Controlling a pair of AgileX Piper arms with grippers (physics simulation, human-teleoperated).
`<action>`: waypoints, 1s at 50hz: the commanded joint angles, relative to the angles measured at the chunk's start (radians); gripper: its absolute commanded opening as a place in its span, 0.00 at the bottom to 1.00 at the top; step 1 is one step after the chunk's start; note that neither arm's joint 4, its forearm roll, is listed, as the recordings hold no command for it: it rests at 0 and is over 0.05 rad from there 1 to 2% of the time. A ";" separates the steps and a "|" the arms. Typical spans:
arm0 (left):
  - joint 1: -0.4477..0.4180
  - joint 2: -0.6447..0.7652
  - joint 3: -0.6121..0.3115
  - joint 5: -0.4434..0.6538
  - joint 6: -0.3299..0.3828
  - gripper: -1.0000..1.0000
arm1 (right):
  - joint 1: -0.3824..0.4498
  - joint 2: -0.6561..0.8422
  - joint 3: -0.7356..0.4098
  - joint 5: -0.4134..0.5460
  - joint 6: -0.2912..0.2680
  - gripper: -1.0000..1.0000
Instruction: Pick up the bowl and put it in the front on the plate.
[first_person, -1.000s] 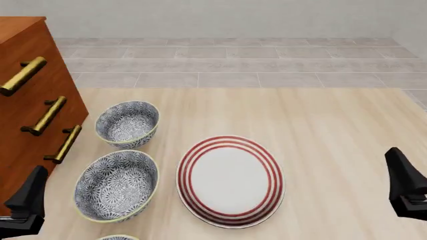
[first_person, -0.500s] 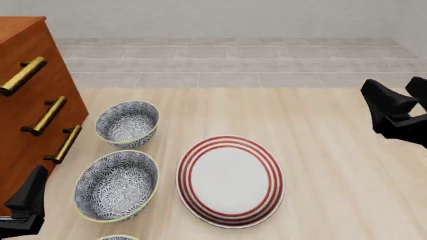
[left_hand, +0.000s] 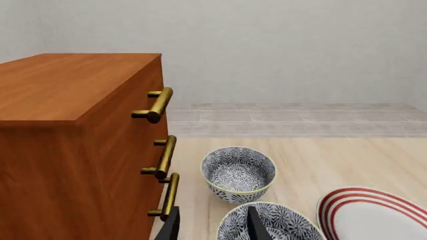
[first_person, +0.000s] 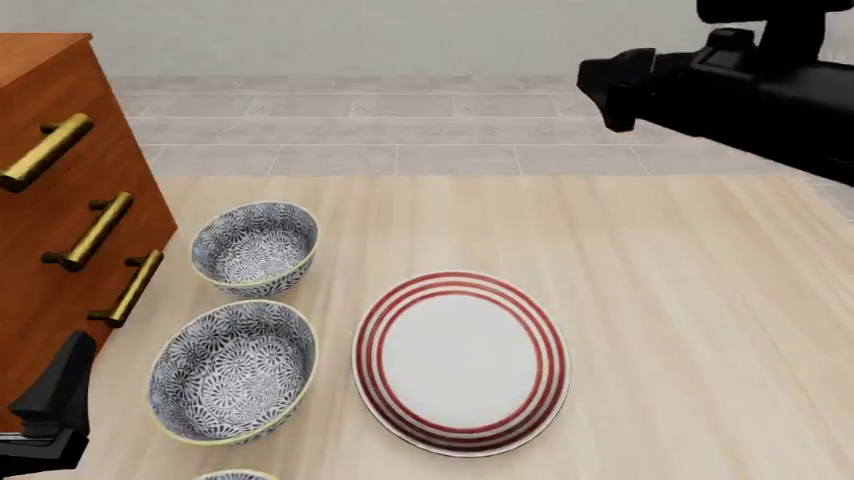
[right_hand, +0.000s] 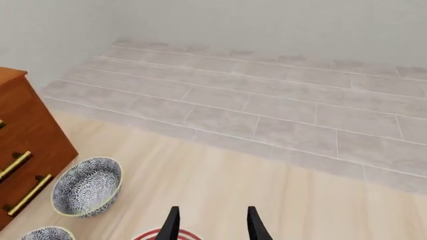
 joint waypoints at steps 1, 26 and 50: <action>0.000 0.000 0.000 0.000 0.000 1.00 | 0.062 0.193 -0.221 0.124 0.001 1.00; 0.000 0.000 0.000 0.000 0.000 1.00 | 0.154 0.520 -0.584 0.266 0.005 1.00; 0.000 0.000 0.000 0.000 0.000 1.00 | 0.190 0.854 -0.980 0.408 0.007 1.00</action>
